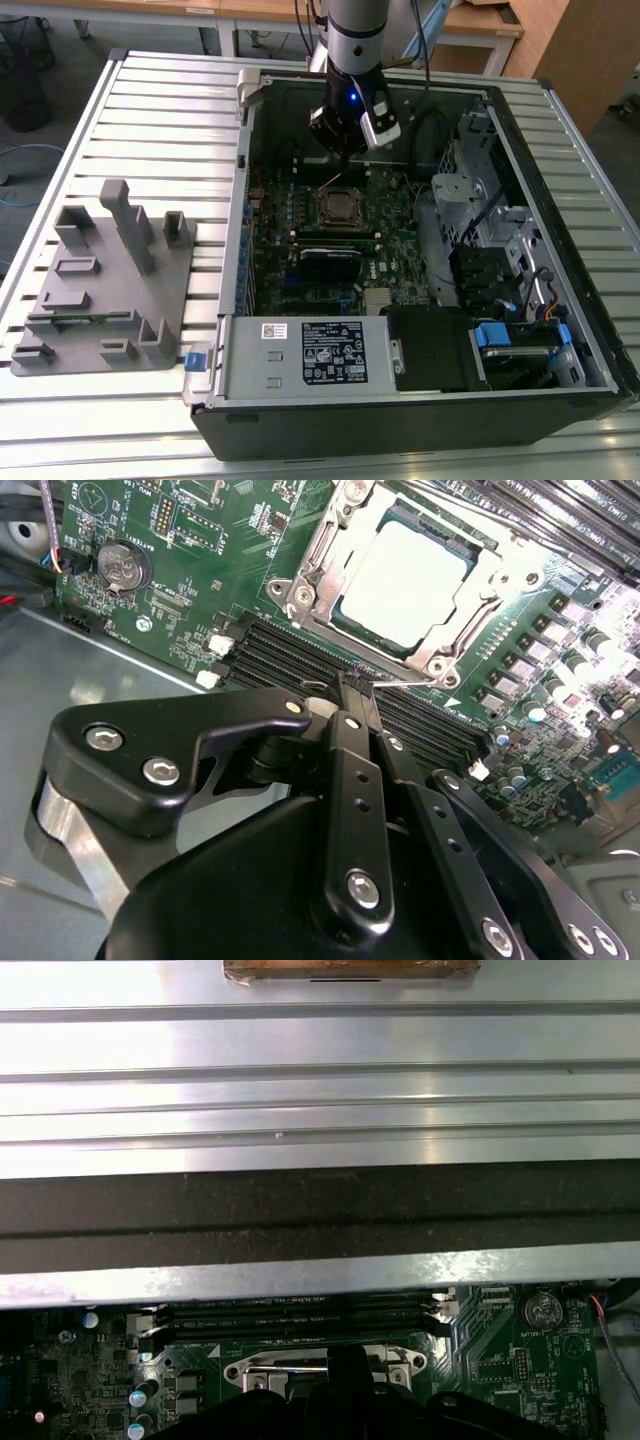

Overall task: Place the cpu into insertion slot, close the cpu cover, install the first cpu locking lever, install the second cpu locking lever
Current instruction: 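Install the first cpu locking lever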

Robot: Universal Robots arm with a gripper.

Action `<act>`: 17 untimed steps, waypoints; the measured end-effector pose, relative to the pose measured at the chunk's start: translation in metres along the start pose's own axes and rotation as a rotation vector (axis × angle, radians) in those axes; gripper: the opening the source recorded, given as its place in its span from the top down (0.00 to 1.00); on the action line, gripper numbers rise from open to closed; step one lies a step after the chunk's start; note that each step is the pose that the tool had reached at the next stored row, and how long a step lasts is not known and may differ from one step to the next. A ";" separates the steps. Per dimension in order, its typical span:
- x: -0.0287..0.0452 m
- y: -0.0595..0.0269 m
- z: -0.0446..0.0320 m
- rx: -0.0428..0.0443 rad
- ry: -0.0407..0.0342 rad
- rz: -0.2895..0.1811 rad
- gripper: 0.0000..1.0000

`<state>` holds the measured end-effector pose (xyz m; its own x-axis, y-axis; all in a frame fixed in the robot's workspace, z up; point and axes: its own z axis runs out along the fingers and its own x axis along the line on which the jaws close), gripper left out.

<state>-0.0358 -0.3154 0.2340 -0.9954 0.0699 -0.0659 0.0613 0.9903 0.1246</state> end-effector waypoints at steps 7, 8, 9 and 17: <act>0.0058 -0.0006 0.0032 0.0001 -0.0010 0.000 0.89; 0.0068 -0.0007 0.0038 0.0001 -0.0012 0.000 0.89; 0.0073 -0.0006 0.0045 0.0000 -0.0013 0.000 0.89; 0.0075 -0.0008 0.0062 -0.0003 -0.0015 0.000 0.89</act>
<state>-0.0428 -0.3149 0.2272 -0.9953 0.0699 -0.0674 0.0611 0.9903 0.1248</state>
